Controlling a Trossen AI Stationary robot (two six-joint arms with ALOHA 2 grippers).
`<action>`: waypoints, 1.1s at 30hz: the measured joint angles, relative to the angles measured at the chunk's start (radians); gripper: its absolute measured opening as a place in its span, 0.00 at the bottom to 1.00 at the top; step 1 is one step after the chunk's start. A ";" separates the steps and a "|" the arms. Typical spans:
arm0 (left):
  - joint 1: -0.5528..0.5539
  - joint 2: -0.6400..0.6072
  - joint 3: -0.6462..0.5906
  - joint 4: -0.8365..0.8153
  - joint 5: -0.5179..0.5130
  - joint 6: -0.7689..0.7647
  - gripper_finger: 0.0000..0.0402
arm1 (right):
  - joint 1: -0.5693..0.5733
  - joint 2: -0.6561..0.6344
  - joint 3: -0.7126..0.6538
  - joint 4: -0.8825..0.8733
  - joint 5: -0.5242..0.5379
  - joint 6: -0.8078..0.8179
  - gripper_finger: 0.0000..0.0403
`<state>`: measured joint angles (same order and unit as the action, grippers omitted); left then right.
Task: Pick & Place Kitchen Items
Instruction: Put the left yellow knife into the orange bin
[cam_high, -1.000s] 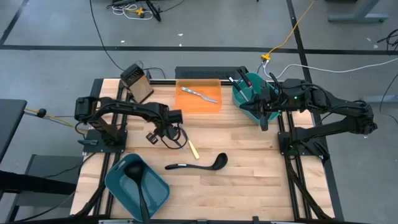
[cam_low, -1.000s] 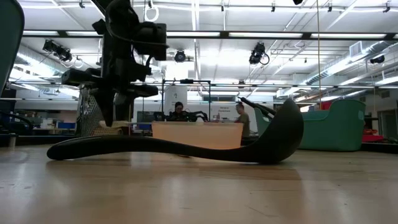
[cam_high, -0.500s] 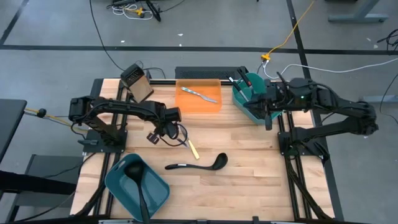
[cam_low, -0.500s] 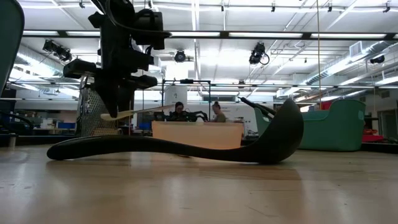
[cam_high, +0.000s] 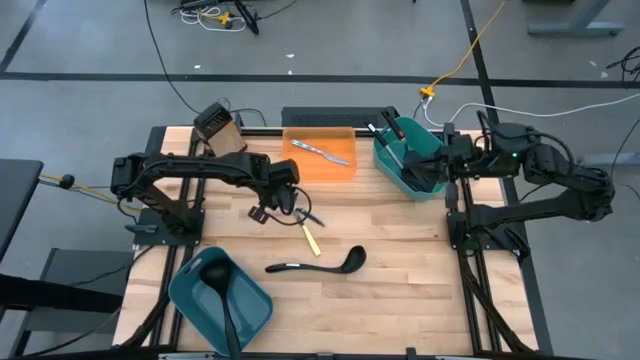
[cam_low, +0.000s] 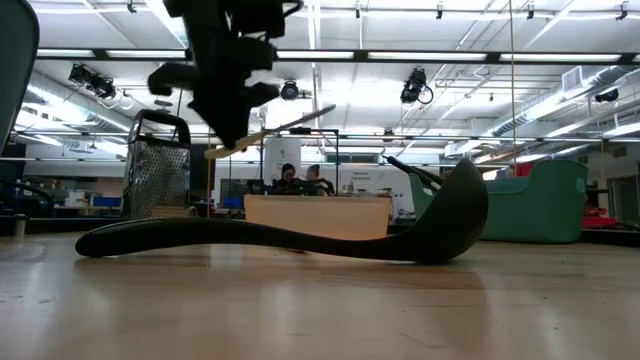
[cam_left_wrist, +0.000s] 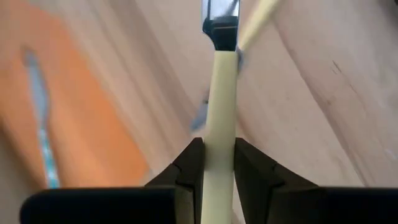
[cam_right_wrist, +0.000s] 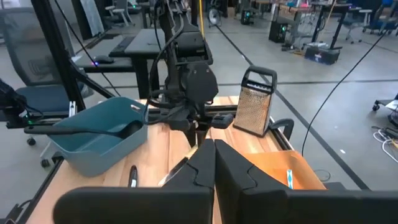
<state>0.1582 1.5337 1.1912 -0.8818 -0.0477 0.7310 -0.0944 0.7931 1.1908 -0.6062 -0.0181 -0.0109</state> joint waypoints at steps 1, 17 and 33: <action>0.004 0.000 0.017 -0.001 -0.001 -0.006 0.17 | 0.000 -0.006 0.000 0.000 0.000 0.000 0.01; 0.116 0.001 0.111 -0.011 -0.015 -0.044 0.17 | 0.000 -0.038 0.000 -0.029 0.000 0.002 0.01; 0.249 0.002 0.111 0.094 -0.018 -0.110 0.17 | 0.000 -0.062 0.000 -0.078 0.002 -0.001 0.01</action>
<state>0.4074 1.5352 1.3022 -0.7878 -0.0660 0.6207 -0.0944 0.7312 1.1908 -0.6838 -0.0163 -0.0116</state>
